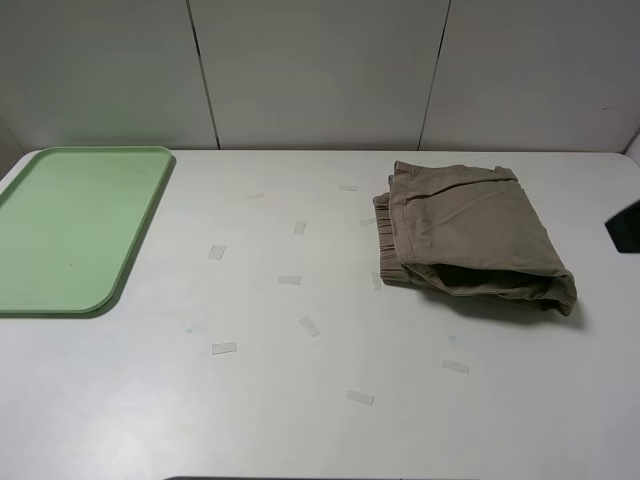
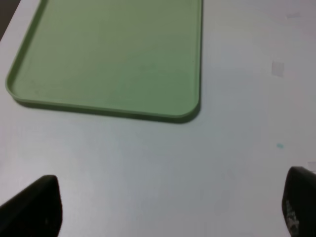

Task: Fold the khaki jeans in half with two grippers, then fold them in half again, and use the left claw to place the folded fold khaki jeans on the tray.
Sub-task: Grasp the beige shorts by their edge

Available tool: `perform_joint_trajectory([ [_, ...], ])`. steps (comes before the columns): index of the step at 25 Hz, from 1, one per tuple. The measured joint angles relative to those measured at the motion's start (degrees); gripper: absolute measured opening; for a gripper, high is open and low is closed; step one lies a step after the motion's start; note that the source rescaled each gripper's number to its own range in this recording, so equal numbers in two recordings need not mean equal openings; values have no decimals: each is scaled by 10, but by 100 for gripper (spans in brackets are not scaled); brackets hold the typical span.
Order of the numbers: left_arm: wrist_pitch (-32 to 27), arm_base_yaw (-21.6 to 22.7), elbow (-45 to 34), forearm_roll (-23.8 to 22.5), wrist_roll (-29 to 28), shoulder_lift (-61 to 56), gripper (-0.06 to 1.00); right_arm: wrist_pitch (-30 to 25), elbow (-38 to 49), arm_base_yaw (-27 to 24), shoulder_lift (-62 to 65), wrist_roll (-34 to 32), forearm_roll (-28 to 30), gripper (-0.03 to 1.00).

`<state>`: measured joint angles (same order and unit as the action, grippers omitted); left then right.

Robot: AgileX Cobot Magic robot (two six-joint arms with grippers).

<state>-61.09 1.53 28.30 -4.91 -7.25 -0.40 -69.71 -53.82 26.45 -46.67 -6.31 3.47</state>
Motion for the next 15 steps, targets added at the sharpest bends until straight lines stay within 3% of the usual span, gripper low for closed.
perform_joint_trajectory([
  [15, 0, 0, 0, 0, 0, 0, 88, -2, 137, -8, 284, 1, -3, 100],
])
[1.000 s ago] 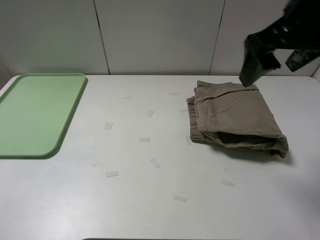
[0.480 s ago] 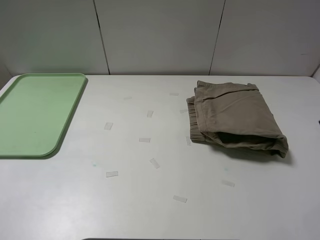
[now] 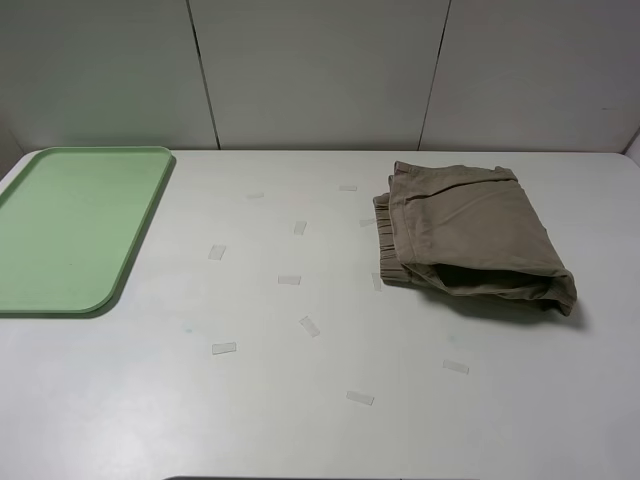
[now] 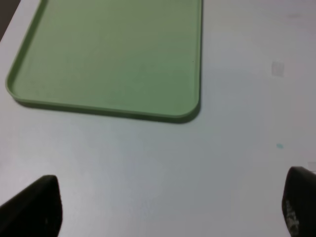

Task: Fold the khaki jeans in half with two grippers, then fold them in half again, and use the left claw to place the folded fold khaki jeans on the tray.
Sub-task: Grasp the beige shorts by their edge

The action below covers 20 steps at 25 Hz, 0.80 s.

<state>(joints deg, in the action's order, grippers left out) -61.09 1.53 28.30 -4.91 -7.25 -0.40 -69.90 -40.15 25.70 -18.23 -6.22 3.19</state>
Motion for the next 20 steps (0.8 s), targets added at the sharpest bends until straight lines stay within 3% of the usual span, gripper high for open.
perform_joint_trajectory([
  [4, 0, 0, 0, 0, 0, 0, 88, 13, 32, -45, 50, 8, -1, 100],
  [15, 0, 0, 0, 0, 0, 0, 88, 96, 108, -238, 183, 27, -15, 100],
  [20, 0, 0, 0, 0, 0, 0, 88, 108, 116, -254, 185, 32, -17, 100],
])
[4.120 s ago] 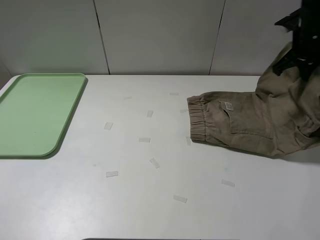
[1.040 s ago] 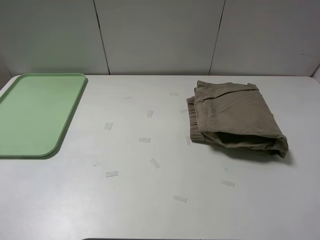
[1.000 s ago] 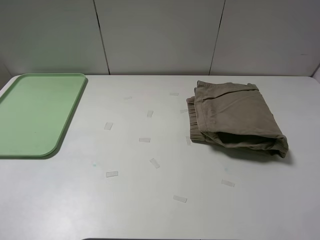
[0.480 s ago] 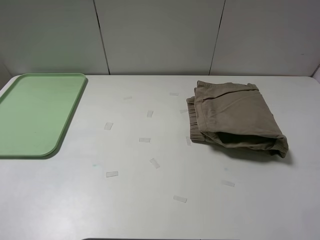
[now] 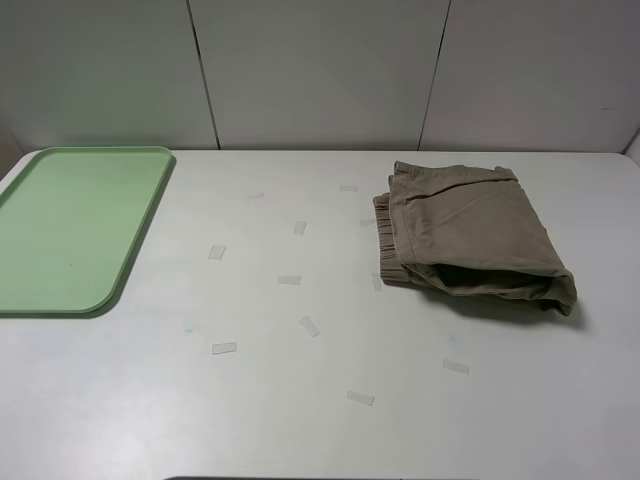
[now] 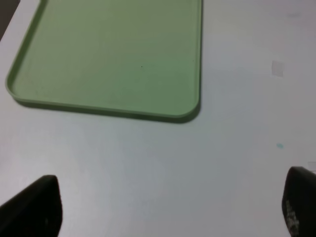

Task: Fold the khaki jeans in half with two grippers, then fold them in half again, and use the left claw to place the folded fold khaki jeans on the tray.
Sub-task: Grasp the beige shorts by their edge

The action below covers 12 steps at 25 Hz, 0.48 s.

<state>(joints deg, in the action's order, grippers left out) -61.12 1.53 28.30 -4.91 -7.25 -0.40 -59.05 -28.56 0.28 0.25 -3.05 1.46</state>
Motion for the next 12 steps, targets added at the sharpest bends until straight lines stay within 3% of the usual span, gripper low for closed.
perform_joint_trajectory([
  [12, 0, 0, 0, 0, 0, 0, 88, 1, 0, 0, 0, 0, -1, 100],
])
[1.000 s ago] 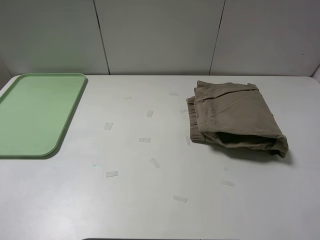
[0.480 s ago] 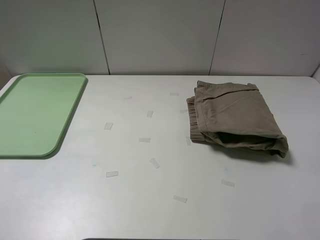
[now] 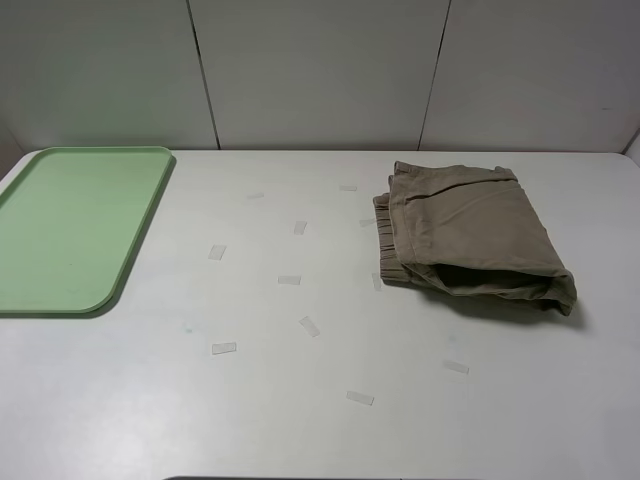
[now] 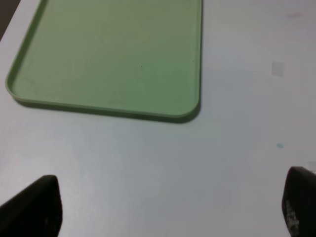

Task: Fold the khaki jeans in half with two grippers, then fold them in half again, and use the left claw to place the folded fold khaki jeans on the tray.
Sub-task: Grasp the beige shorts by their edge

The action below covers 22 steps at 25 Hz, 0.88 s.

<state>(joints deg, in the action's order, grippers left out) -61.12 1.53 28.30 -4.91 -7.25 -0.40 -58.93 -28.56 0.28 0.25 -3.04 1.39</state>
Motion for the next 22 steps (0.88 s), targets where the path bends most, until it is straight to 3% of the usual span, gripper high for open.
perform_joint_trajectory([
  [22, 1, 0, 0, 0, 0, 0, 88, 0, 0, 0, 0, 2, 0, 100],
])
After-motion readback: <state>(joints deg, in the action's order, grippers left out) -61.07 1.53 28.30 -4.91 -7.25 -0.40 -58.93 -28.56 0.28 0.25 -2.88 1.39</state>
